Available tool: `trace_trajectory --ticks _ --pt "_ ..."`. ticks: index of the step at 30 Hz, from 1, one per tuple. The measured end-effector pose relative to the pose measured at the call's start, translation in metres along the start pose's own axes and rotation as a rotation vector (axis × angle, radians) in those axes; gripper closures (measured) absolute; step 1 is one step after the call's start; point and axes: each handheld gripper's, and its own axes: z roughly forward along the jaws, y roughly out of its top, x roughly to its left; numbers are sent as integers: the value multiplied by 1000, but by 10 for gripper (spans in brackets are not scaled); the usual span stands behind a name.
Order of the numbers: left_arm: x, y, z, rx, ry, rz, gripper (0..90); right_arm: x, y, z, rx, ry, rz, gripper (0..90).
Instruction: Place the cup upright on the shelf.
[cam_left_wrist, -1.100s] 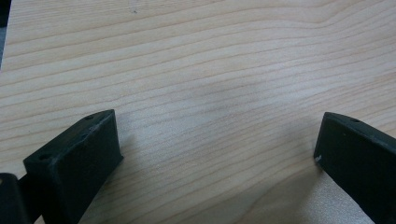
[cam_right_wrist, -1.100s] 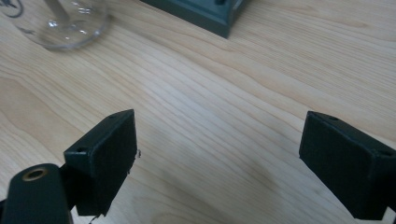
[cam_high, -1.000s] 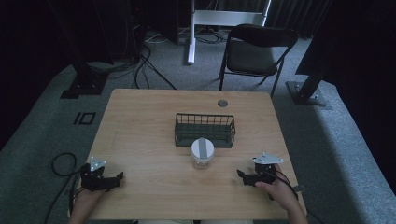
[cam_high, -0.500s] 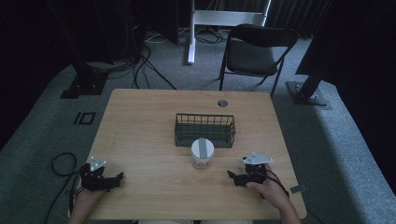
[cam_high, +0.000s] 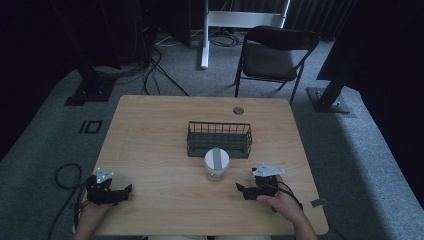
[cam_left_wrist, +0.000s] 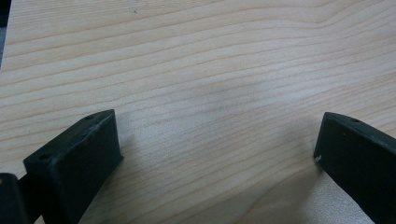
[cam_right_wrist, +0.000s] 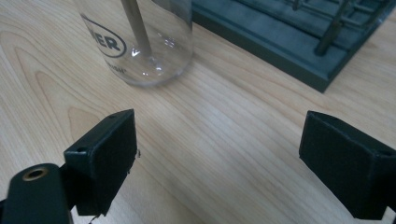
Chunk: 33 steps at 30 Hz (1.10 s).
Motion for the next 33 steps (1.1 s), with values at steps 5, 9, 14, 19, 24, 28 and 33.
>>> trace_trajectory --ticks 5,9,14,19,24,28,33 --pt "0 0 0 0 0 -1 6 4 3 4 -14 3 1 112" --pt "0 0 0 0 0 0 6 11 5 9 -23 19 -13 112" --pt "0 0 0 0 0 0 6 16 8 14 -35 30 -12 113" --pt "0 0 0 0 0 0 6 21 12 18 -50 37 -10 112" --pt "0 0 0 0 0 0 6 24 16 22 -72 46 0 112" --pt "0 0 0 0 0 0 6 27 21 25 -95 55 15 112" --pt "0 0 0 0 0 0 6 30 24 29 -112 61 20 112"
